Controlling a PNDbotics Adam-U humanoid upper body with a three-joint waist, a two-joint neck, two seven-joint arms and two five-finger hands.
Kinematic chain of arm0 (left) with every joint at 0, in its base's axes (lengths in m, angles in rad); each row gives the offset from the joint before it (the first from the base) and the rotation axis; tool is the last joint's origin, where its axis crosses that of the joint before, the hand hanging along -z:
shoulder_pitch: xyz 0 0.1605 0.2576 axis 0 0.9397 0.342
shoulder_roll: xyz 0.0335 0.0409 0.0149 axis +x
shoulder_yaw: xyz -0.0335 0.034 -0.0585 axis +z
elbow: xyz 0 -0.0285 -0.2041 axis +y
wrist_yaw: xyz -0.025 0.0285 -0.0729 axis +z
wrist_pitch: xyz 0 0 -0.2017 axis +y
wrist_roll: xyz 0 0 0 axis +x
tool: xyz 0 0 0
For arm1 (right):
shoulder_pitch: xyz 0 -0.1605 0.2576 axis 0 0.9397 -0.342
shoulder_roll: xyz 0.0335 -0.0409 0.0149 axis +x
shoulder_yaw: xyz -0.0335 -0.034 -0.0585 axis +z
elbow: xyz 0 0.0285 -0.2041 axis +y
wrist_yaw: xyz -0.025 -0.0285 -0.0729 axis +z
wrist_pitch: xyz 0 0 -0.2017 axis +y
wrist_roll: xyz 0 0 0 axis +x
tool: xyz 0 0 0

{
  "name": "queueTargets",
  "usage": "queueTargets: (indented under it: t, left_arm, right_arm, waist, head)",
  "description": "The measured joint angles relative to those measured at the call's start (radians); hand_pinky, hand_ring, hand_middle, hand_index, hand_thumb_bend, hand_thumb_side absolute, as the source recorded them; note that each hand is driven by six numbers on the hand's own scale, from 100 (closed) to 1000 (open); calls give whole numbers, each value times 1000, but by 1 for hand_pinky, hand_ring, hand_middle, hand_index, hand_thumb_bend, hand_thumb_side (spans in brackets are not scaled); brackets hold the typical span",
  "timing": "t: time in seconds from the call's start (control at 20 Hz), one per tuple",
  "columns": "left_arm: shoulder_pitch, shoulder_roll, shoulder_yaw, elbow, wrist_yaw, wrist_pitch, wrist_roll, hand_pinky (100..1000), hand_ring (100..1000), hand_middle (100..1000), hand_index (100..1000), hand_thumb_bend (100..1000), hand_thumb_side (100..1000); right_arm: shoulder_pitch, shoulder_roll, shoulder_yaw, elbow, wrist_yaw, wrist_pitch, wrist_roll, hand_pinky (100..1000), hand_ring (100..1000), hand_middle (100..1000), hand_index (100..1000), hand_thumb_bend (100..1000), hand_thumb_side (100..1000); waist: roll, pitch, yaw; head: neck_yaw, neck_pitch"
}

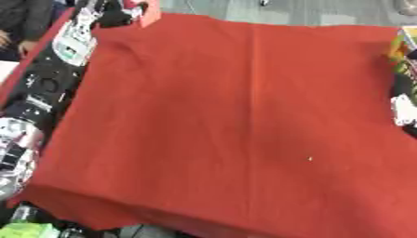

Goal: Pick up the objects with one hand, pass them to the other hand, and then place them into the box on the other side of the table.

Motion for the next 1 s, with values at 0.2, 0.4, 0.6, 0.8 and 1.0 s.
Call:
queueTargets:
  t: [0.2,0.4,0.6,0.8,1.0]
  left_arm:
    - [26,14,-122,-125,116,-28,-188,606,456,394,487,174,413]
    - [28,7,-246,-233,223,-8,-337,607,456,393,487,166,438]
    - [21,-27,-332,-312,310,40,-437,610,455,392,486,155,458]
    - [10,-57,-376,-366,376,86,-488,609,453,389,483,146,470]
    - [2,-78,-409,-417,420,120,-519,611,453,388,482,143,477]
  right_arm:
    - [-51,0,66,10,0,-68,40,823,818,625,909,183,420]
    - [-87,3,120,36,13,-133,72,832,831,675,925,246,436]
    - [-108,13,152,70,43,-178,110,857,872,781,952,366,506]
    - [-125,25,173,101,74,-202,156,870,895,836,966,411,551]
    - [-132,39,185,127,99,-197,184,874,904,852,969,422,556]
  waist:
    - [1,-9,14]
    - [1,-14,23]
    - [1,-14,25]
    - [1,-14,28]
    - [1,-14,28]
  head:
    - [-40,1]
    - [-93,2]
    - [-137,4]
    - [-165,4]
    - [-179,4]
